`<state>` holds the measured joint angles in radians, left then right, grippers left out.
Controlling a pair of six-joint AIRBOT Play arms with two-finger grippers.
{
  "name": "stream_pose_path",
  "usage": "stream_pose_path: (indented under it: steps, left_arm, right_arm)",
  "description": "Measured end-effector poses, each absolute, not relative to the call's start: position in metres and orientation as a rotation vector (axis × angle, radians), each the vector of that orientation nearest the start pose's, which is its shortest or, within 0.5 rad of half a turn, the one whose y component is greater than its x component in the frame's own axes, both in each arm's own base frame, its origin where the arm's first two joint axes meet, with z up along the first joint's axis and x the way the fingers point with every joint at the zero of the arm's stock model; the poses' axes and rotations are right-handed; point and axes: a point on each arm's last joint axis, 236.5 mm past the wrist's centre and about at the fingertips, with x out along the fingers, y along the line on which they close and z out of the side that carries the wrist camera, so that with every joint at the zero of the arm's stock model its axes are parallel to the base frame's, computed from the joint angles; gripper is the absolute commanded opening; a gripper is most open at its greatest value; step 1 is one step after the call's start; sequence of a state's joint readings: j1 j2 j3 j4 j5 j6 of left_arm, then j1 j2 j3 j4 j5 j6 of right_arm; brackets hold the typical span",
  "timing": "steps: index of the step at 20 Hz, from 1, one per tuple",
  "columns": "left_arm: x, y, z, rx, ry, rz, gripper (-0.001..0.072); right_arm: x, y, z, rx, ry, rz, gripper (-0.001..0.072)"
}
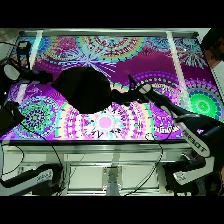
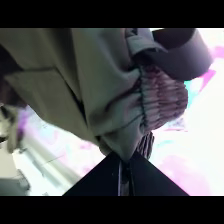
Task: Fold the clothes and pants, and hang the long-sleeved shirts on hangers.
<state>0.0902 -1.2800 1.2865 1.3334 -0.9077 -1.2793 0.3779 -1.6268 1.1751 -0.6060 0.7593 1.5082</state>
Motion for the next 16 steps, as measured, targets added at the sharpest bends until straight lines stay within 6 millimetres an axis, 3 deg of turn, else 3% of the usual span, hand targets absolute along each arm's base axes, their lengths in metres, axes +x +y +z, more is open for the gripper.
stream_pose_path:
  steps: [4, 6, 8, 9, 11, 12, 16]
  left_arm:
    - [0.458, -0.067, 0.107, -0.070, 0.819, -0.427, 0.0007]
    - [0.443, -0.105, 0.117, -0.100, 0.801, -0.610, 0.0007]
    - [0.420, -0.140, 0.123, -0.118, 0.805, -0.802, 0.0008]
    - [0.409, -0.153, 0.123, -0.122, 0.816, -0.880, 0.0036]
    - [0.389, -0.173, 0.119, -0.128, 0.852, -1.010, 0.0312]
    - [0.382, -0.180, 0.115, -0.137, 0.874, -1.051, 0.0355]
    - [0.373, -0.198, 0.090, -0.248, 1.001, -1.110, 0.0361]
  right_arm:
    - [0.413, 0.220, -0.011, 0.535, 1.226, 0.356, 0.0017]
    - [0.406, 0.183, -0.008, 0.438, 1.250, 0.284, 0.0017]
    - [0.399, 0.159, -0.008, 0.375, 1.274, 0.229, 0.0018]
    - [0.397, 0.152, -0.008, 0.357, 1.281, 0.214, 0.0018]
    - [0.394, 0.142, -0.008, 0.331, 1.290, 0.189, 0.0017]
    - [0.393, 0.138, -0.008, 0.321, 1.292, 0.180, 0.0018]
    - [0.390, 0.131, -0.008, 0.297, 1.299, 0.164, 0.0018]
